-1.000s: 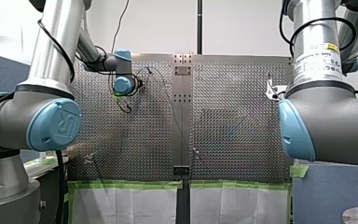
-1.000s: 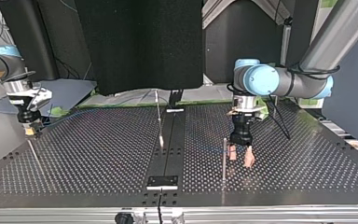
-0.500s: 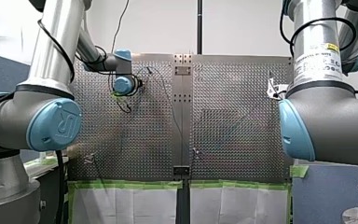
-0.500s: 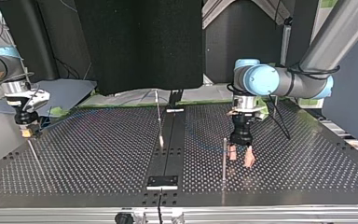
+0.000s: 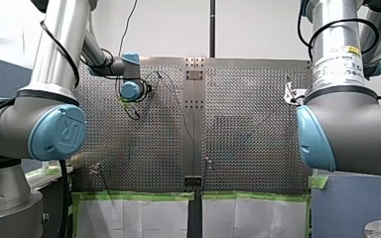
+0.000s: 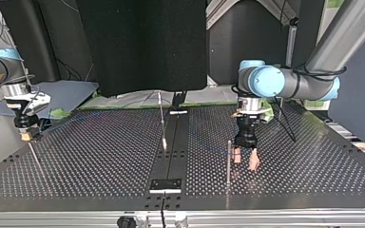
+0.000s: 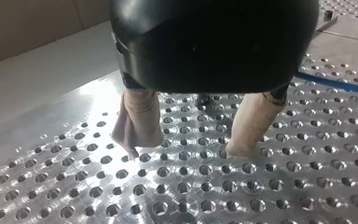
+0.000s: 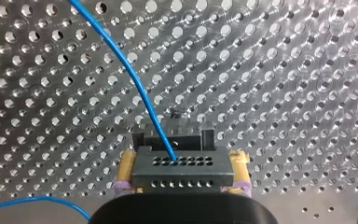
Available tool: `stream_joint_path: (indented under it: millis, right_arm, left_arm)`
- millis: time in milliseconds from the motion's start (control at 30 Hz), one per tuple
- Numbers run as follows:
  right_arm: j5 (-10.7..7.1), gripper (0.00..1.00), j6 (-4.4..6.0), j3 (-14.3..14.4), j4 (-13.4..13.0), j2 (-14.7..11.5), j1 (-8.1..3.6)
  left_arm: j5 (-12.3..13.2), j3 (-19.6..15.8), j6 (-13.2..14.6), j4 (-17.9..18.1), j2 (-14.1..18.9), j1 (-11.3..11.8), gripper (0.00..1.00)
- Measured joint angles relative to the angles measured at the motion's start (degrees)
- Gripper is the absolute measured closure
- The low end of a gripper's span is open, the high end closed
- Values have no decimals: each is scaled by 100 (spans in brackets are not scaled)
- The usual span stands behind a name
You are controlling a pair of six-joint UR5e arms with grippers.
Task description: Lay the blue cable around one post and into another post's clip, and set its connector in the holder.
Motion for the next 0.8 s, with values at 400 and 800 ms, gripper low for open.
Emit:
stream_joint_path:
  millis: [400, 800]
  right_arm:
    - [26, 99, 5, -51, -32, 17, 36]
    - [59, 99, 11, -80, 14, 43, 113]
  left_arm:
    - [3, 1, -6, 0, 0, 1, 0]
    - [9, 1, -18, -1, 0, 1, 0]
